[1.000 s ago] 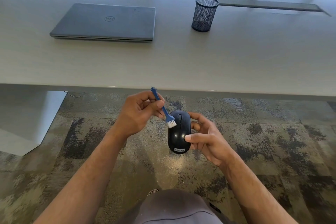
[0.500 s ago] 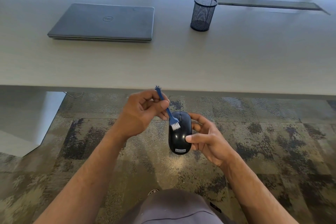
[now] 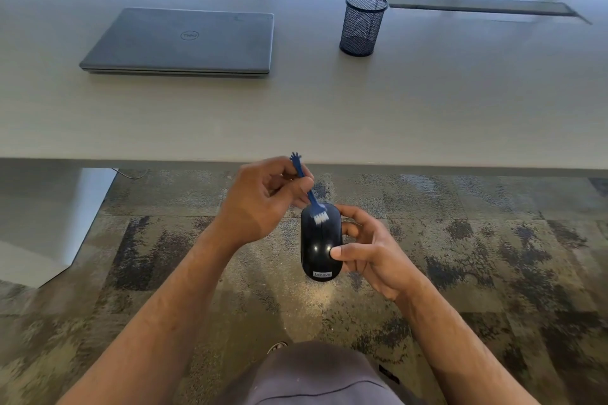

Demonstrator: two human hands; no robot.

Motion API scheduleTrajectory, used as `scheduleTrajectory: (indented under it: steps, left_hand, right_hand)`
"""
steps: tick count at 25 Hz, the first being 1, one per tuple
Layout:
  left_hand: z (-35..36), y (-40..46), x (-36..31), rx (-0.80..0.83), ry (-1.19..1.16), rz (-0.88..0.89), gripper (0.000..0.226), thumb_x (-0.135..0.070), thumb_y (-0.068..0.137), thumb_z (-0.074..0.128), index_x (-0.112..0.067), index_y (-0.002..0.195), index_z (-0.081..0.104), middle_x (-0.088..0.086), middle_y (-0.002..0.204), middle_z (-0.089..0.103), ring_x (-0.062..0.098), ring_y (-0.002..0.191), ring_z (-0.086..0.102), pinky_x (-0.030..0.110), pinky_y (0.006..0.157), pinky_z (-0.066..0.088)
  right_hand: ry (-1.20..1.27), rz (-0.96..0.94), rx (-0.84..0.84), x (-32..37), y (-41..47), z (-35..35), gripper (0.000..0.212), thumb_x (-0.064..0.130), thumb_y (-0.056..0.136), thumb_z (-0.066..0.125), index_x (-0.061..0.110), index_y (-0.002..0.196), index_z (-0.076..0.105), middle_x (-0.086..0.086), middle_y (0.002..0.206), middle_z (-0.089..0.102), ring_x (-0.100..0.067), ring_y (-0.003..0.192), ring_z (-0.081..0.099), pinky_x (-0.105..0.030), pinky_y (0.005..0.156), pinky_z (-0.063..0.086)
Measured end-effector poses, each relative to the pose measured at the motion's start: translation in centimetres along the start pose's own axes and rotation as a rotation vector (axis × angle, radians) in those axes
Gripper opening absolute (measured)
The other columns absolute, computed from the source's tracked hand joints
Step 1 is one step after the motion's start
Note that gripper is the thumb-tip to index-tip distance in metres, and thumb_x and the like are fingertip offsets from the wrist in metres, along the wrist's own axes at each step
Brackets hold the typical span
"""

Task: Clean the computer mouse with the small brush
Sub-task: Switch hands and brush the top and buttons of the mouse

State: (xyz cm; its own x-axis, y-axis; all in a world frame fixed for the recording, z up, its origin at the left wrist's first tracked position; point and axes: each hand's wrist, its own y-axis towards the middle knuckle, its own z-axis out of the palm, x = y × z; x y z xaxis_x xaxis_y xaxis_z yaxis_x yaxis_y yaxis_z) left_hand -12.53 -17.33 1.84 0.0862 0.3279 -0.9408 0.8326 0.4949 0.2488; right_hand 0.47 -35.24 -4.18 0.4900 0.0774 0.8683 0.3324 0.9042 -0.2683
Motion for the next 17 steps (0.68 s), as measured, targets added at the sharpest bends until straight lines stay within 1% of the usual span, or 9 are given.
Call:
scheduleTrajectory:
  steps: [2, 3, 5, 8, 10, 12, 14, 16, 17]
  left_hand:
    - [0.3, -0.1, -0.1, 0.116, 0.009, 0.006, 0.008, -0.026, 0.09, 0.069, -0.032, 0.095, 0.07, -0.004, 0.086, 0.075, 0.016, 0.071, 0.075, 0.025, 0.068, 0.06]
    - [0.4, 0.0, 0.0, 0.111, 0.041, -0.003, 0.01, -0.023, 0.09, 0.07, -0.032, 0.094, 0.07, -0.006, 0.086, 0.075, 0.015, 0.07, 0.075, 0.024, 0.067, 0.06]
    - [0.6, 0.5, 0.1, 0.009, 0.103, -0.045, 0.018, -0.014, 0.091, 0.07, -0.033, 0.091, 0.068, -0.009, 0.083, 0.075, 0.01, 0.069, 0.074, 0.021, 0.067, 0.059]
    - [0.6, 1.1, 0.2, -0.166, 0.208, -0.088, 0.02, -0.012, 0.093, 0.069, -0.031, 0.089, 0.066, -0.008, 0.078, 0.073, 0.003, 0.071, 0.073, 0.021, 0.069, 0.061]
    - [0.7, 1.1, 0.0, -0.202, 0.197, -0.069, 0.019, -0.012, 0.093, 0.069, -0.03, 0.09, 0.065, -0.009, 0.081, 0.072, 0.002, 0.073, 0.073, 0.022, 0.07, 0.061]
    - [1.2, 0.7, -0.5, -0.131, 0.104, -0.053, 0.016, -0.013, 0.093, 0.068, -0.028, 0.091, 0.067, -0.007, 0.08, 0.074, 0.007, 0.074, 0.074, 0.026, 0.07, 0.062]
    - [1.5, -0.1, -0.7, 0.013, 0.049, -0.03, 0.005, -0.019, 0.092, 0.069, -0.022, 0.095, 0.07, -0.006, 0.085, 0.075, 0.014, 0.074, 0.075, 0.031, 0.07, 0.062]
    - [1.6, -1.0, -0.6, 0.103, 0.038, 0.012, 0.013, -0.026, 0.091, 0.068, -0.016, 0.098, 0.071, -0.002, 0.088, 0.074, 0.018, 0.074, 0.075, 0.033, 0.07, 0.062]
    - [1.5, -1.4, -0.5, 0.114, 0.031, 0.026, 0.014, -0.026, 0.091, 0.067, -0.015, 0.099, 0.07, -0.001, 0.089, 0.074, 0.019, 0.074, 0.075, 0.034, 0.07, 0.062]
  right_hand:
    - [-0.017, 0.005, 0.001, 0.0, 0.0, 0.0, 0.07, -0.01, 0.069, 0.073, 0.01, 0.133, 0.054, -0.015, 0.102, 0.069, -0.024, 0.073, 0.072, -0.029, 0.053, 0.056]
    - [-0.024, 0.007, 0.003, 0.0, 0.0, 0.1, 0.07, -0.009, 0.069, 0.073, 0.012, 0.132, 0.055, -0.017, 0.105, 0.069, -0.025, 0.075, 0.072, -0.032, 0.056, 0.058]
    - [-0.03, 0.007, 0.009, 0.0, -0.1, 0.1, 0.068, -0.009, 0.068, 0.074, 0.015, 0.13, 0.059, -0.02, 0.109, 0.067, -0.029, 0.081, 0.072, -0.038, 0.062, 0.06]
    - [-0.027, 0.007, 0.017, -0.1, -0.1, -0.1, 0.068, -0.009, 0.068, 0.074, 0.016, 0.129, 0.06, -0.022, 0.11, 0.066, -0.029, 0.082, 0.071, -0.037, 0.061, 0.059]
    - [-0.033, 0.008, 0.004, -0.1, -0.1, -0.3, 0.07, -0.008, 0.067, 0.074, 0.014, 0.131, 0.058, -0.023, 0.112, 0.065, -0.033, 0.084, 0.069, -0.038, 0.063, 0.057]
    - [-0.024, 0.005, -0.011, -0.1, -0.1, -0.4, 0.07, -0.008, 0.068, 0.074, 0.012, 0.132, 0.056, -0.022, 0.111, 0.065, -0.032, 0.085, 0.07, -0.038, 0.063, 0.059]
    - [-0.01, 0.002, -0.021, 0.0, 0.0, -0.5, 0.069, -0.008, 0.069, 0.074, 0.011, 0.132, 0.056, -0.018, 0.107, 0.066, -0.028, 0.081, 0.071, -0.035, 0.059, 0.058]
    - [-0.004, -0.008, -0.038, 0.0, 0.1, -0.6, 0.068, -0.006, 0.069, 0.075, 0.012, 0.132, 0.056, -0.017, 0.105, 0.066, -0.028, 0.08, 0.069, -0.035, 0.061, 0.055]
    - [-0.001, -0.014, -0.049, -0.1, 0.1, -0.7, 0.068, -0.006, 0.068, 0.075, 0.011, 0.132, 0.056, -0.019, 0.106, 0.066, -0.033, 0.082, 0.065, -0.038, 0.065, 0.051]
